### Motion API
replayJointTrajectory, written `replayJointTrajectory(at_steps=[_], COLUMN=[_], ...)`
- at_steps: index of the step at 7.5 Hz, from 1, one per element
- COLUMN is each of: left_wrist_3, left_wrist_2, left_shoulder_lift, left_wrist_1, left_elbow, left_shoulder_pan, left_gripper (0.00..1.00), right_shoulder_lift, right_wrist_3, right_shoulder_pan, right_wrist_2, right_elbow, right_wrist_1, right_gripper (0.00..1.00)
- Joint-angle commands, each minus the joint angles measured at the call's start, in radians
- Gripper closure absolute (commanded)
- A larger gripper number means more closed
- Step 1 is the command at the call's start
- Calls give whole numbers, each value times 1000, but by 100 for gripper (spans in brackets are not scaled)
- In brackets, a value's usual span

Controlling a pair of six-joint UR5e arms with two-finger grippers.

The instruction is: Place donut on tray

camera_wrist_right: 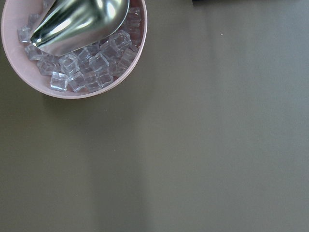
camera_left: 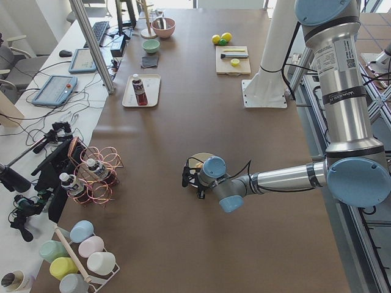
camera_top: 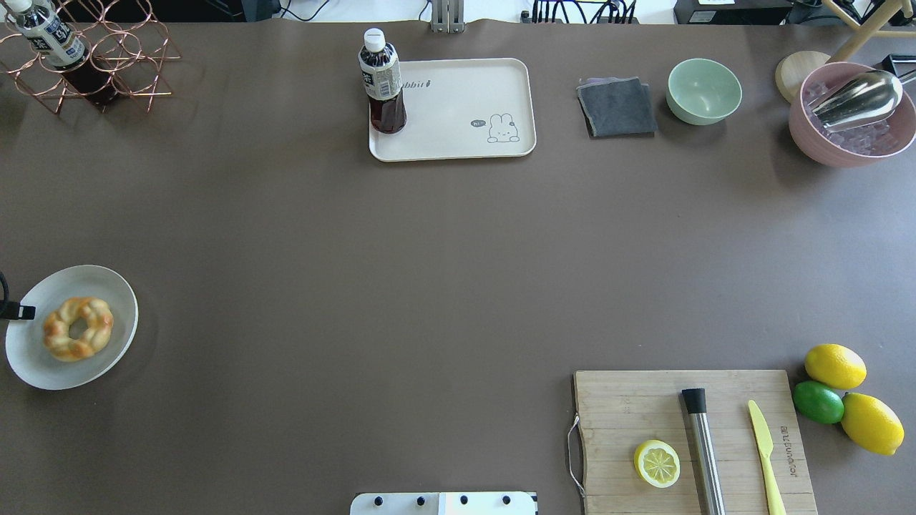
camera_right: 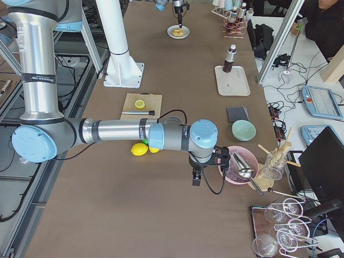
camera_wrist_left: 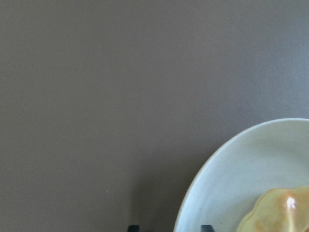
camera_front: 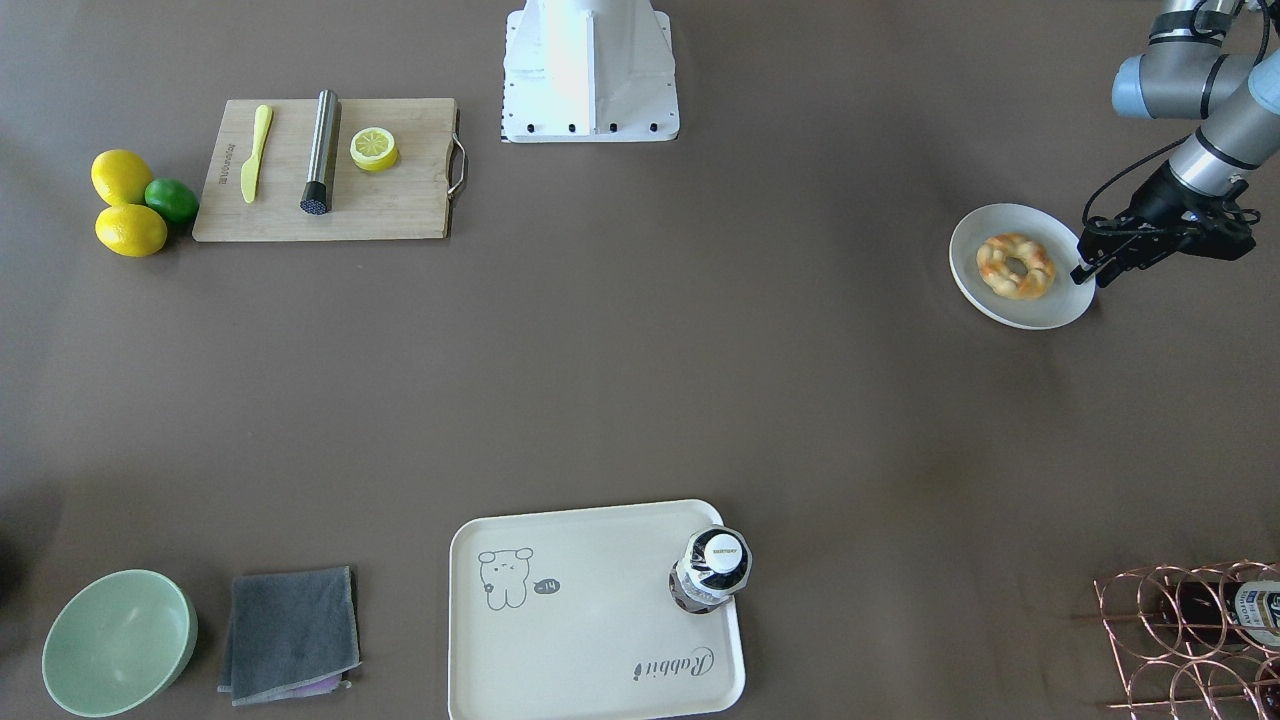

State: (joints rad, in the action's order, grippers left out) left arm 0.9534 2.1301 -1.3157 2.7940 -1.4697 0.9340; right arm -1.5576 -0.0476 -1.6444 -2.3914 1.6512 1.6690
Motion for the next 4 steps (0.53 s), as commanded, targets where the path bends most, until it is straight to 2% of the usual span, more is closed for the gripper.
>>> replayJointTrajectory(at_steps=[1, 4], left_wrist_3=[1, 2], left_wrist_2=[2, 28], left_shoulder_lift=[-2, -8], left_wrist_1=[47, 41], left_elbow=[18, 6], left_shoulder_pan=[-3, -1], left_gripper=[100, 100], right_shoulder_lift=[8, 11], right_wrist_3=[0, -2], right_shoulder_pan=[0, 0], right_wrist_2=[5, 6], right_elbow=[-7, -7], right_wrist_1=[0, 0], right_gripper=[0, 0])
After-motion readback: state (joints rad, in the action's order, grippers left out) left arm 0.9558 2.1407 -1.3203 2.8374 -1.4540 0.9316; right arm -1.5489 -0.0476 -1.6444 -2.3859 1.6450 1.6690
